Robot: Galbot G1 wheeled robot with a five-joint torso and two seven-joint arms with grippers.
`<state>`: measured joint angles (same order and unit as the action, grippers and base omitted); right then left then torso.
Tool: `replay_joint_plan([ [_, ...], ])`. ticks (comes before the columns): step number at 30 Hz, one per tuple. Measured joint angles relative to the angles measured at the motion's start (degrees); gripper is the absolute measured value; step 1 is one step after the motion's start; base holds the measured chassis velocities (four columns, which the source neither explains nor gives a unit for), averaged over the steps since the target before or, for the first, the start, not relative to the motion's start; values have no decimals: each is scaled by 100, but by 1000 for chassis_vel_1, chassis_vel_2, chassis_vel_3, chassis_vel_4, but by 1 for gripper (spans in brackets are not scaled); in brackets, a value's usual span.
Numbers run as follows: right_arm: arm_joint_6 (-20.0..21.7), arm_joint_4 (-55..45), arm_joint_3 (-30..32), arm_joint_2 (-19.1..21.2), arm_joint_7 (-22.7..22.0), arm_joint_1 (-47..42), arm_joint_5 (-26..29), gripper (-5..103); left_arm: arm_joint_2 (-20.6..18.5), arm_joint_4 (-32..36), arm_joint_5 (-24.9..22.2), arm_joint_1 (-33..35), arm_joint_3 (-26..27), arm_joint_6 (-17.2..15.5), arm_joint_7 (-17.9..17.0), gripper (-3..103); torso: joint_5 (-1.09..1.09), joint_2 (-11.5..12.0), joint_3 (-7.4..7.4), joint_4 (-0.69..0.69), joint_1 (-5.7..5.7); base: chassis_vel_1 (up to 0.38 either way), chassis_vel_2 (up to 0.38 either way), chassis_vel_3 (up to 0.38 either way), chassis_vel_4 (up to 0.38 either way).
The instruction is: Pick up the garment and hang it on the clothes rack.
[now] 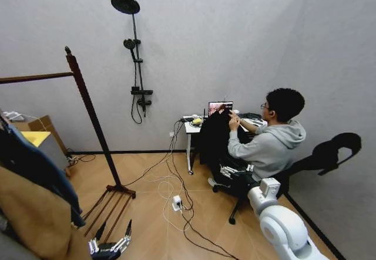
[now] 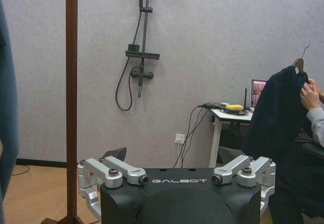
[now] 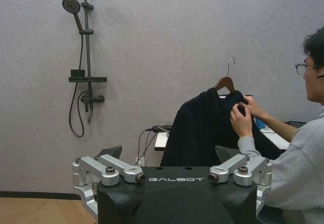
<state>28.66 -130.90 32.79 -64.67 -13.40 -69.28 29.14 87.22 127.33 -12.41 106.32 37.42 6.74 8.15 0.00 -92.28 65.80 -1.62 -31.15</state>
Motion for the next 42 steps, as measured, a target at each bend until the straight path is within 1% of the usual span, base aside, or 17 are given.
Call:
replay_joint_plan([
  [14,-43,-6,1,11,24,-49,-18,100,0,0,0,1,0,0,-1,100,2,-1,0,1,2,223,-239,-235,220],
  [15,-46,-6,2,12,26,-49,-19,100,0,0,0,1,0,0,0,100,2,0,0,-1,2,161,-245,-240,186],
  [17,-49,-6,2,12,31,-49,-19,100,0,0,0,1,0,0,0,100,-2,-1,0,-1,2,161,-237,-258,179],
  [20,-50,-4,-10,8,39,-47,-21,100,0,0,0,0,0,0,0,100,2,0,0,-2,1,199,-211,-224,199],
  [21,-50,-1,-19,-1,42,-47,-24,100,0,0,0,0,0,0,0,100,0,0,1,2,0,207,-202,-218,216],
  [25,-54,14,-31,-19,63,-46,-38,100,0,0,0,1,0,0,0,100,2,1,0,1,0,219,-210,-204,223],
  [26,-57,19,-32,-22,71,-45,-44,100,0,-1,0,1,0,0,0,100,-1,1,0,1,0,197,-225,-236,202],
  [28,-63,27,-34,-23,77,-42,-46,100,0,0,0,0,0,0,-1,100,-1,1,1,1,-1,207,-217,-236,187],
  [29,-66,36,-34,-22,82,-40,-48,100,0,0,0,0,0,0,1,100,4,1,1,1,-1,207,-217,-239,187],
  [32,-73,46,-33,-18,92,-32,-49,100,0,0,0,0,-1,0,0,100,-3,1,1,1,-1,209,-227,-231,204],
  [33,-77,53,-32,-18,100,-32,-49,100,0,0,0,0,0,0,0,100,3,0,0,0,1,183,-221,-242,195],
  [35,-80,57,-32,-23,105,-30,-50,100,0,0,0,0,0,0,0,100,-1,0,0,-1,1,183,-237,-247,196],
  [37,-86,68,-34,-37,112,-27,-55,100,0,0,0,0,0,0,0,100,-1,1,1,-1,0,183,-238,-246,210],
  [38,-88,76,-40,-47,117,-22,-60,100,0,0,0,1,-1,0,1,100,4,0,0,-1,0,216,-222,-213,220],
  [42,-90,95,-58,-68,126,-2,-67,100,0,0,0,1,-1,0,0,100,0,1,1,0,0,206,-218,-189,223],
])
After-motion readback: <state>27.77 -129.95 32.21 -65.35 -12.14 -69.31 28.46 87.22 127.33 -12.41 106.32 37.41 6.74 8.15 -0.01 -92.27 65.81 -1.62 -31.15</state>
